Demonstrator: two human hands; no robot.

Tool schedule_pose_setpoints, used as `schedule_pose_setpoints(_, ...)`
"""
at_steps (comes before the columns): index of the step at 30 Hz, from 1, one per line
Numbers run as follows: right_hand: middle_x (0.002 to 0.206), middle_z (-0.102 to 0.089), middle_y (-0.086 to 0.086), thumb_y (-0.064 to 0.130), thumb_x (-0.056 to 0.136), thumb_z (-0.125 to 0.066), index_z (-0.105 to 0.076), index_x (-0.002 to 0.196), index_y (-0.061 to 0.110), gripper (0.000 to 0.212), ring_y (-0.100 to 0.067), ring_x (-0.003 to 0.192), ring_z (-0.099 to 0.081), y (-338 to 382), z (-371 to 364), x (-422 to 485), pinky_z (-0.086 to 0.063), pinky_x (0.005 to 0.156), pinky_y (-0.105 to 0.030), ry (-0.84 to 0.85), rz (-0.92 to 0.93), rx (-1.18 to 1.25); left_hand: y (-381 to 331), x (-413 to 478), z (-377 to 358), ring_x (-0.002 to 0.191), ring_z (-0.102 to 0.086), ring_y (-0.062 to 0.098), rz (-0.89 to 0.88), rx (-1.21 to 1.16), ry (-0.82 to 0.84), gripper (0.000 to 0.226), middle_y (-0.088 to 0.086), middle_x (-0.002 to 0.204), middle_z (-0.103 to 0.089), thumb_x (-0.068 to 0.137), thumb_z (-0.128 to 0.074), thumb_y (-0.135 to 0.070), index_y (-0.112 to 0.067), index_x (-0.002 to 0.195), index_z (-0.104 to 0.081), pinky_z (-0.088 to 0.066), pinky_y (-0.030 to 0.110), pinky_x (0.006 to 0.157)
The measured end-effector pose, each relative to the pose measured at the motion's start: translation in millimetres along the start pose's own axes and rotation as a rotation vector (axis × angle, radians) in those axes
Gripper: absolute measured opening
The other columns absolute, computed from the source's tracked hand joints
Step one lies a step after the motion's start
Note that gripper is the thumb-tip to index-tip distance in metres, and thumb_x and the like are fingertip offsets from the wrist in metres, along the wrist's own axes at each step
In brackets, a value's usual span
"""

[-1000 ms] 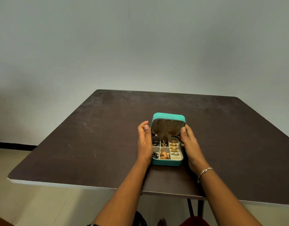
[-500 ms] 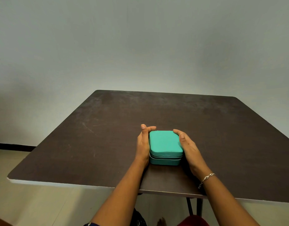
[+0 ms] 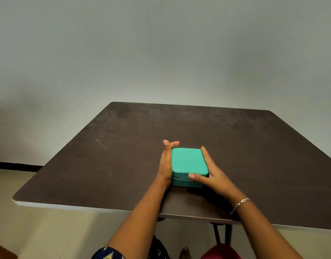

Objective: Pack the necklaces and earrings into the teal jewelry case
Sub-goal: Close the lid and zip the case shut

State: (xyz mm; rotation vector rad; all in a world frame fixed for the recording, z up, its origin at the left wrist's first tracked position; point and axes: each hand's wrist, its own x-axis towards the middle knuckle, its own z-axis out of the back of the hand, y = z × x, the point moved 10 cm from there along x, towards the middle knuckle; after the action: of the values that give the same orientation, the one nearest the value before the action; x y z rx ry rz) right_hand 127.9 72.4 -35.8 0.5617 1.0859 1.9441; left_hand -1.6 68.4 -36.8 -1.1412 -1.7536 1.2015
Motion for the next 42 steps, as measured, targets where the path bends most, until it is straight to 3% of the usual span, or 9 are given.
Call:
schedule_pose_setpoints(5,0.155,0.003,0.009,0.033,0.071,-0.075,0.012,0.142,0.035,0.113,-0.013,0.142,-0.011,-5,1,0,-0.019,0.114,-0.033,0.083,0.04,-0.108,0,-1,-2,0.092,-0.059,0.019,0.01,0.005,0.012,0.056,0.005,0.102,-0.059,0.088,-0.021,-0.055,-0.014,0.11,-0.052,-0.049,0.037,0.087)
schedule_pose_setpoints(11,0.155,-0.003,0.01,0.034,0.07,-0.076,0.005,0.142,0.038,0.109,-0.012,0.14,-0.016,-5,6,-1,-0.021,0.113,-0.033,0.015,0.07,-0.12,-4,3,10,0.097,-0.06,0.015,0.022,0.074,-0.022,0.051,0.004,0.109,-0.062,0.098,-0.02,-0.044,-0.01,0.113,-0.055,-0.049,0.027,0.085)
schedule_pose_setpoints(14,0.155,-0.006,0.01,0.036,0.069,-0.076,0.004,0.139,0.042,0.107,-0.012,0.14,-0.017,-5,7,-2,-0.021,0.111,-0.029,-0.001,0.08,-0.119,-14,14,23,0.101,-0.059,0.019,-0.066,0.285,-0.014,0.027,0.008,0.105,-0.063,0.098,-0.033,-0.009,-0.007,0.106,-0.058,-0.047,0.032,0.092)
schedule_pose_setpoints(16,0.155,-0.008,0.011,0.037,0.068,-0.077,0.004,0.136,0.045,0.106,-0.011,0.139,-0.018,-4,8,-2,-0.021,0.111,-0.03,-0.006,0.084,-0.112,-12,22,26,0.106,-0.059,0.02,-0.083,0.428,0.064,0.04,0.009,0.106,-0.064,0.089,-0.032,0.014,-0.009,0.102,-0.062,-0.044,0.037,0.1)
schedule_pose_setpoints(19,0.154,-0.01,0.011,0.036,0.068,-0.077,0.003,0.134,0.047,0.104,-0.011,0.138,-0.019,-4,8,-2,-0.022,0.111,-0.03,-0.015,0.088,-0.107,-7,27,14,0.109,-0.06,0.02,-0.04,0.553,0.248,0.058,0.008,0.109,-0.065,0.078,-0.029,0.026,-0.011,0.105,-0.064,-0.046,0.036,0.098)
schedule_pose_setpoints(22,0.154,-0.011,0.011,0.036,0.068,-0.077,0.002,0.135,0.046,0.104,-0.011,0.138,-0.02,-3,9,-2,-0.023,0.111,-0.031,-0.017,0.092,-0.11,-3,31,6,0.105,-0.061,0.015,-0.015,0.669,0.344,0.048,0.006,0.111,-0.066,0.084,-0.036,0.019,-0.009,0.111,-0.063,-0.049,0.031,0.094)
schedule_pose_setpoints(32,0.152,-0.012,0.014,0.037,0.067,-0.077,0.0,0.134,0.047,0.103,-0.008,0.137,-0.02,-5,9,-2,-0.023,0.112,-0.033,-0.025,0.092,-0.095,0,48,7,0.104,-0.059,0.019,-0.076,0.904,0.372,0.026,0.007,0.113,-0.063,0.09,-0.046,0.004,-0.006,0.106,-0.065,-0.046,0.037,0.097)
schedule_pose_setpoints(38,0.139,-0.017,0.025,0.033,0.068,-0.078,-0.003,0.131,0.049,0.1,0.001,0.128,-0.021,-3,9,-2,-0.023,0.105,-0.022,-0.022,0.095,-0.09,9,49,3,0.117,-0.047,0.016,-0.051,1.002,0.48,0.037,-0.002,0.123,-0.05,0.093,-0.041,-0.001,-0.023,0.117,-0.059,-0.038,0.033,0.103)
schedule_pose_setpoints(42,0.138,-0.016,0.025,0.031,0.068,-0.078,-0.002,0.131,0.049,0.1,0.001,0.128,-0.021,-3,9,-1,-0.024,0.106,-0.022,-0.023,0.095,-0.089,14,53,6,0.118,-0.047,0.019,-0.04,1.048,0.485,0.031,-0.002,0.121,-0.048,0.093,-0.043,-0.004,-0.019,0.115,-0.059,-0.037,0.037,0.105)
